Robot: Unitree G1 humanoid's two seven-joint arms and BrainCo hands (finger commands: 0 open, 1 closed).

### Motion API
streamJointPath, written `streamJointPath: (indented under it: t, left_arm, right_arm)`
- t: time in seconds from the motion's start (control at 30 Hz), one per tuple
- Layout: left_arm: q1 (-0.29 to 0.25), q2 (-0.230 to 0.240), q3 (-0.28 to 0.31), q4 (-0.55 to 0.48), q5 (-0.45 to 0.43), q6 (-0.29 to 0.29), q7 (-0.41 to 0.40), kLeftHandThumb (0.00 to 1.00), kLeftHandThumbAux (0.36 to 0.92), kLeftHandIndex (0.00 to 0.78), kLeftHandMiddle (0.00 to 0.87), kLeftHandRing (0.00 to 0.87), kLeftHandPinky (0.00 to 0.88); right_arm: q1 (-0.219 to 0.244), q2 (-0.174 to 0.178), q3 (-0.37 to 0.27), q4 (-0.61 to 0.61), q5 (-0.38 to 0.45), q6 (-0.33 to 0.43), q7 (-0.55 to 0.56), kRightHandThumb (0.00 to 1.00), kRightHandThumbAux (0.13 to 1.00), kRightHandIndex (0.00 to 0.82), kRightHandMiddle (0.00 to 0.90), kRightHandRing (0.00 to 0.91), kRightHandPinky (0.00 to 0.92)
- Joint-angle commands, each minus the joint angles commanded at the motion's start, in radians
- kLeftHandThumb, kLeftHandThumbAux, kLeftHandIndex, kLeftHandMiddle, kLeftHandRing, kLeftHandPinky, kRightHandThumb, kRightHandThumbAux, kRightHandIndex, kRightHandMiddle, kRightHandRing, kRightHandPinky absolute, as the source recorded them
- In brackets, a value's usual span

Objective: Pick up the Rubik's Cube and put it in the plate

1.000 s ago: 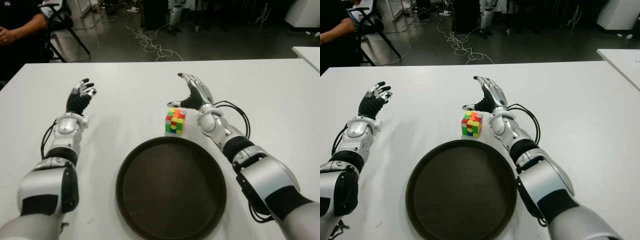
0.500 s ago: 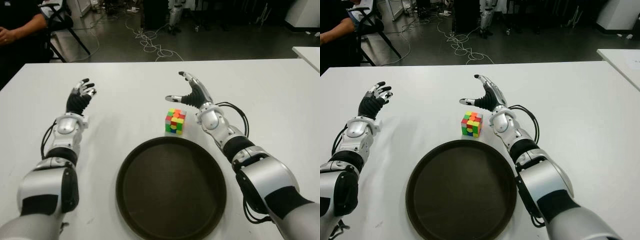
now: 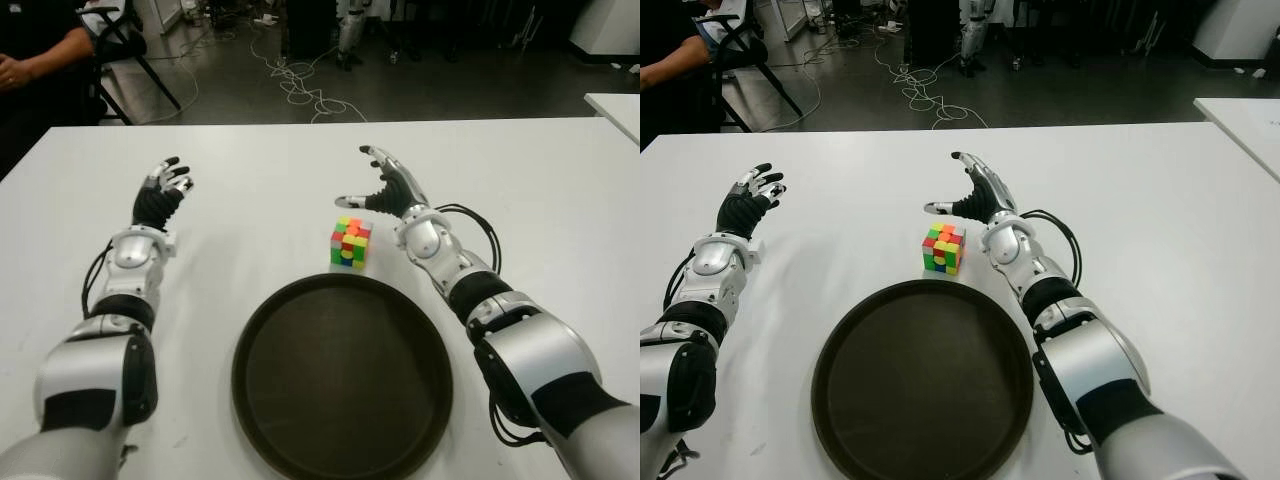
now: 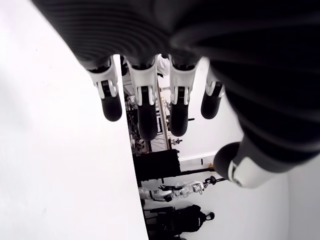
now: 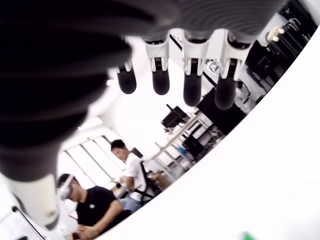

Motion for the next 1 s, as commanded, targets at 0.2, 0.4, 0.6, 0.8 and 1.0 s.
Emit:
streamJointPath:
  t: [0.2, 0.4, 0.6, 0.8, 1.0]
  left_arm:
    - [-0.005, -0.001, 0.006, -0.001, -0.003, 0.004, -0.005, 0.186, 0.594, 0.126, 0.204, 0.176, 0.137]
    - [-0.004, -0.003, 0.007, -0.002, 0.001, 0.000, -0.002, 0.203, 0.616, 0.121, 0.203, 0.179, 0.142]
    - [-0.005, -0.003, 0.003, -0.001, 0.006, -0.001, 0.001, 0.209, 0.623, 0.125, 0.204, 0.180, 0.146]
    - [-0.006, 0.000, 0.002, -0.001, 0.007, 0.000, -0.001, 0.208, 0.611, 0.140, 0.213, 0.190, 0.160]
    - [-0.007, -0.001, 0.005, -0.001, 0.004, -0.001, -0.002, 0.190, 0.600, 0.132, 0.208, 0.182, 0.136]
  right_arm:
    - [-0.013, -0.026, 0.044, -0.027, -0.043, 0.013, 0.064, 0.000, 0.757, 0.091, 0.109, 0.152, 0.213]
    - [-0.027, -0.072, 0.133, -0.075, -0.128, 0.019, 0.159, 0.000, 0.746, 0.085, 0.068, 0.085, 0.112]
    - [-0.015, -0.103, 0.196, -0.171, -0.186, 0.047, 0.247, 0.000, 0.719, 0.064, 0.044, 0.061, 0.090]
    - [0.053, -0.145, 0.219, -0.350, -0.215, 0.099, 0.316, 0.000, 0.729, 0.057, 0.031, 0.055, 0.096]
    - [0.117, -0.166, 0.226, -0.488, -0.233, 0.166, 0.369, 0.000, 0.736, 0.061, 0.043, 0.062, 0.095]
